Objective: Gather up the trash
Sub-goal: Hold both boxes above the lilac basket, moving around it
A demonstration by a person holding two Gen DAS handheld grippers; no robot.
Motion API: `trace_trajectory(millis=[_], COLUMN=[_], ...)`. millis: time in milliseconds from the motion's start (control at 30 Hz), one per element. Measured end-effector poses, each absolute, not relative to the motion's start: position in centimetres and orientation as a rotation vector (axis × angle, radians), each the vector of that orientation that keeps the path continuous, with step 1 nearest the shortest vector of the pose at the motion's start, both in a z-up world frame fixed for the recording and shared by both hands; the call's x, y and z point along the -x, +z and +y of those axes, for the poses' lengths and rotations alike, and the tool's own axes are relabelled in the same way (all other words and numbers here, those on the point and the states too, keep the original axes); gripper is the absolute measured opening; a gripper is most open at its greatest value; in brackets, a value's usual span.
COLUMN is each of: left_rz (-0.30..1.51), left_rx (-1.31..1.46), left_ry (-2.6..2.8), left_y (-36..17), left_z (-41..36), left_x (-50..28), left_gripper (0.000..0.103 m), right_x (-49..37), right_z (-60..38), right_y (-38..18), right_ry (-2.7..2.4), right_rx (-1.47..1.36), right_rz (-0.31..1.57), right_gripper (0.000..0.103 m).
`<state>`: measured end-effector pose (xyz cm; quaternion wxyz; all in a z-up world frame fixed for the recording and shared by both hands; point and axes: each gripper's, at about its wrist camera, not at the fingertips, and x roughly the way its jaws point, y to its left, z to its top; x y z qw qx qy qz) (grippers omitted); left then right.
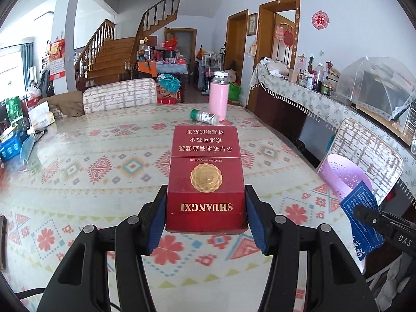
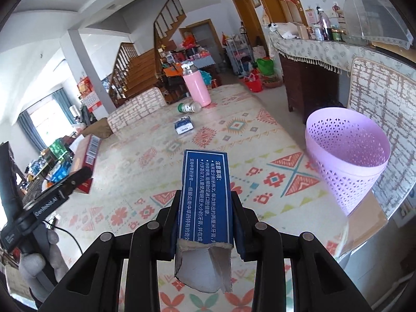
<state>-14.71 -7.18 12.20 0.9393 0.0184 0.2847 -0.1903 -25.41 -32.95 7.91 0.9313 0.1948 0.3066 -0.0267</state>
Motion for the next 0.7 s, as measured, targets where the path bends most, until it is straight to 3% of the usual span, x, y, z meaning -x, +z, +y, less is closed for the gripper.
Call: trace_trajectory(millis=[433, 700], left_rz=[0.757, 0.825], left_rx=[-0.152, -0.190], left_ry=[-0.597, -0.613], left_y=[8.4, 5.6], left_z=[-11.4, -12.4], left_x=[7.2, 7.1], left_gripper=[0.055, 0.055], right_x=[23.2, 23.3], right_z=[-33.0, -35.6], right_y=[5.0, 3.6], right_ry=[-0.271, -0.337], right_rx=[-0.485, -0.544], right_rz=[0.680, 0.704], right_gripper=[0.036, 0.036])
